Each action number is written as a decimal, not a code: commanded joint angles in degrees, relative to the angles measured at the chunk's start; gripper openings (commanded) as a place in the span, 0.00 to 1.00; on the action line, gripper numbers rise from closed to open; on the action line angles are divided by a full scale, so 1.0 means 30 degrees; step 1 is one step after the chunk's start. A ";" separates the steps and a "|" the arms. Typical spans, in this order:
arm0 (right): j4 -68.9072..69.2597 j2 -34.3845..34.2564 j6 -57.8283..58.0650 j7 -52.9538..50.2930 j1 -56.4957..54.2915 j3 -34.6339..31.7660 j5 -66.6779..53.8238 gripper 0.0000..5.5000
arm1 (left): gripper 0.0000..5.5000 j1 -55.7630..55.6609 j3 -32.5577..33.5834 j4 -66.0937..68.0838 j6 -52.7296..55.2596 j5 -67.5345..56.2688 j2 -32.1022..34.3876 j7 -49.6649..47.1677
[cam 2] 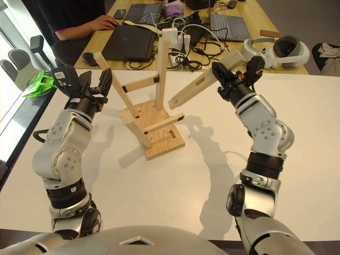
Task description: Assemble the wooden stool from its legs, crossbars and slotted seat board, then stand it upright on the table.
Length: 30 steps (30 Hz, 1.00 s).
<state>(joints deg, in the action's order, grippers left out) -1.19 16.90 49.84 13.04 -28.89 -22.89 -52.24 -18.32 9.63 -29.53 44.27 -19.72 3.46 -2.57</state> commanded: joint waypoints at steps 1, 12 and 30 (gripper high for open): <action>0.2300 -0.0126 0.1663 -0.0677 0.2049 -0.0271 -0.1258 0.18 | 0.58 -0.0403 -0.0101 -0.0140 0.0089 0.0118 0.0204 -0.0089; 0.5557 -0.0315 0.2161 -0.1995 0.4913 -0.0095 -0.2070 0.18 | 0.58 -0.0743 -0.0108 -0.0160 0.0084 0.0069 0.0580 0.0052; 0.3939 0.1658 -0.0593 0.2844 0.3822 0.3531 0.1635 0.18 | 0.58 -0.0997 -0.0371 -0.0321 0.0416 0.0066 0.0926 0.0151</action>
<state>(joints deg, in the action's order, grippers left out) 9.20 21.01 48.55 19.65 -17.85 -14.78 -49.09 -20.99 8.96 -29.99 44.35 -19.74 6.01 -1.92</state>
